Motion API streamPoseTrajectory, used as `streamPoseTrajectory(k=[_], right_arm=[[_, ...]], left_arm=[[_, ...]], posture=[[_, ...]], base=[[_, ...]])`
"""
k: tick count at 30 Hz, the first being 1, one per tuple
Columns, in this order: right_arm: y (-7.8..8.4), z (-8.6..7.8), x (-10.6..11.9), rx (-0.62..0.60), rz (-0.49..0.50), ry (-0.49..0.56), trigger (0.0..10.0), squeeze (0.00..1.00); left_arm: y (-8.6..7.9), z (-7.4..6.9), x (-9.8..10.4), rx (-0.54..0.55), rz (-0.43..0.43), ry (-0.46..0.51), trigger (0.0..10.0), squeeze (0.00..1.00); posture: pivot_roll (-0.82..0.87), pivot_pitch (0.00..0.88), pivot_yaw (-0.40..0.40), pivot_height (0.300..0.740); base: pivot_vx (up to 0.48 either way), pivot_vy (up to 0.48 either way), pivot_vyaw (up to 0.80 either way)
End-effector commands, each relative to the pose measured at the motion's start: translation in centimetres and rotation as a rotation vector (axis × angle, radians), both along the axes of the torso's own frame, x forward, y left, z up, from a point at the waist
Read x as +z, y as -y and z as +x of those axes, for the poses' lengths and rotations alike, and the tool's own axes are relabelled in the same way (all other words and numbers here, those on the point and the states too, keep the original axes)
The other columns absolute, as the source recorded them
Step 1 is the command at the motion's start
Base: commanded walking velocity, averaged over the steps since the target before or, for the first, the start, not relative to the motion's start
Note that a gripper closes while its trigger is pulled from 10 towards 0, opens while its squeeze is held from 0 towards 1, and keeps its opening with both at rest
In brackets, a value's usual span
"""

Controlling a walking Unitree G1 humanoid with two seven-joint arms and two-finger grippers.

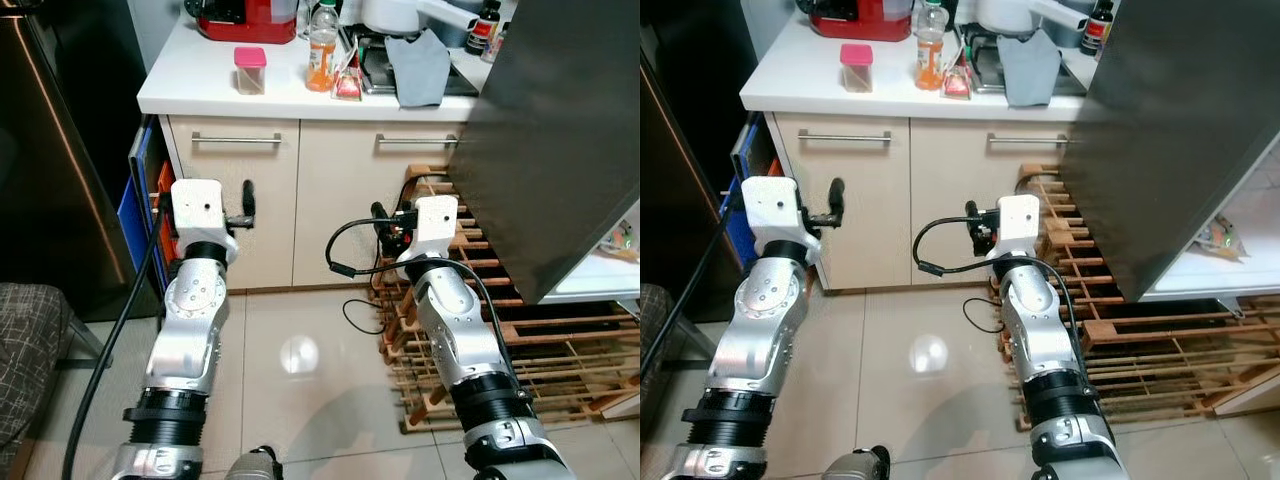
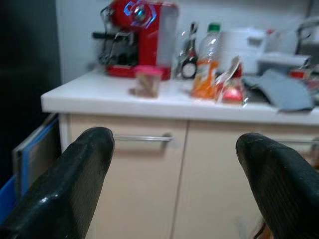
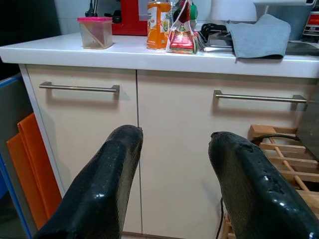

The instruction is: Restocking fridge

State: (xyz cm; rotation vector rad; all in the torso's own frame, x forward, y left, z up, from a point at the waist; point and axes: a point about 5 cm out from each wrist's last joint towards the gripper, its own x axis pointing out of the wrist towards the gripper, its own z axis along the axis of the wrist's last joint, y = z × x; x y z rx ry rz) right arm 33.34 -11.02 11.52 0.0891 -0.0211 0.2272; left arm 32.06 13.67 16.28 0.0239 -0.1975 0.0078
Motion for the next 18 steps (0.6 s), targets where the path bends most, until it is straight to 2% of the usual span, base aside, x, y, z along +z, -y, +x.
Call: streamPoseTrajectory(k=[1,5,12,18], right_arm=[[0.3,0.3,0.5,-0.012,0.008,0.015,10.0,0.00],[0.5,0.5,1.3,0.004,-0.039,0.047,10.0,0.00],[1.4,0.0,0.9,-0.033,-0.033,0.044,10.0,0.00],[1.2,-0.1,0.7,-0.057,-0.014,0.045,10.0,0.00]], left_arm=[[0.3,0.4,0.6,-0.010,0.007,0.027,10.0,0.00],[1.2,1.2,1.3,-0.041,0.017,0.054,10.0,0.00],[1.9,1.6,1.4,-0.063,-0.012,0.053,10.0,0.00],[1.6,2.1,1.4,-0.082,0.023,0.043,10.0,0.00]], posture=[[0.00,0.000,-0.098,0.740],[-0.03,0.000,-0.101,0.740],[-0.06,0.000,-0.067,0.740],[-0.07,0.000,-0.019,0.740]], base=[[0.480,0.000,0.00],[0.480,0.000,0.00],[0.478,0.000,0.00],[0.470,0.000,0.00]])
